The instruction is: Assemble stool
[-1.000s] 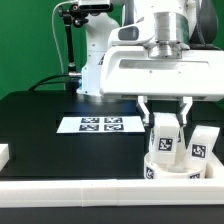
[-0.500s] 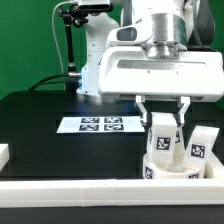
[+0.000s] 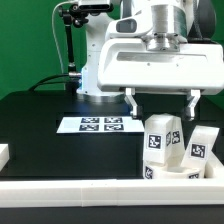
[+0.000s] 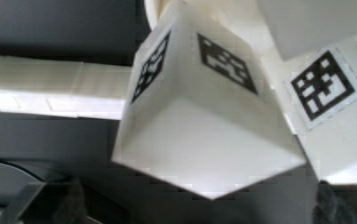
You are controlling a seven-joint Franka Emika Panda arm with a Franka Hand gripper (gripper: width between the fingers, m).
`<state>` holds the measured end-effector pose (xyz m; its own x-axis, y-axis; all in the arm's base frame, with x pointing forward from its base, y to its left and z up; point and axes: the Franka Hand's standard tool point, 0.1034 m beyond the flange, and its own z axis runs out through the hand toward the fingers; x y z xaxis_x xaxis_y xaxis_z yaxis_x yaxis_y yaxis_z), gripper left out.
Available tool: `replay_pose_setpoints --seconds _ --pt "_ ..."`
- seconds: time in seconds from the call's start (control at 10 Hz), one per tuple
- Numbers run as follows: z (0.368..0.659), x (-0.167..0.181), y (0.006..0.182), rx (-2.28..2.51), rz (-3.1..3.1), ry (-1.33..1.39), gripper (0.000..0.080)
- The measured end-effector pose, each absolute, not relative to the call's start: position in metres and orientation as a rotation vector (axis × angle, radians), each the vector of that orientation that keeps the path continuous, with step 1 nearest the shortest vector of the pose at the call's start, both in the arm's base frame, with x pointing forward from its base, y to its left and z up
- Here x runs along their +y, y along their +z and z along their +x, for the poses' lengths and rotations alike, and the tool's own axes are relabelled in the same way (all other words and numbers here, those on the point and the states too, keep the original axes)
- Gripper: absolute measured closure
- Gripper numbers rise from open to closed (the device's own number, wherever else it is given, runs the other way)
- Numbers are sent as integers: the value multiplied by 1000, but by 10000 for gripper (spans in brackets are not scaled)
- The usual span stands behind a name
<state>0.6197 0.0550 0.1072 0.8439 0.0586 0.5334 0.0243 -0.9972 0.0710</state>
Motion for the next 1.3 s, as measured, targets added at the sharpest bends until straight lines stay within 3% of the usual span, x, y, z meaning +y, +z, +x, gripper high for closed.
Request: replay_pose_setpoints --seconds 0.5,0.9,1.0,1.1,1.3 --pt "624 47 123 64 2975 811 150" --pt "623 49 119 66 2993 760 150" --pt "620 50 116 65 3010 705 150" --pt "614 54 112 55 3076 478 150" --pt "614 51 117 -5 3121 251 150"
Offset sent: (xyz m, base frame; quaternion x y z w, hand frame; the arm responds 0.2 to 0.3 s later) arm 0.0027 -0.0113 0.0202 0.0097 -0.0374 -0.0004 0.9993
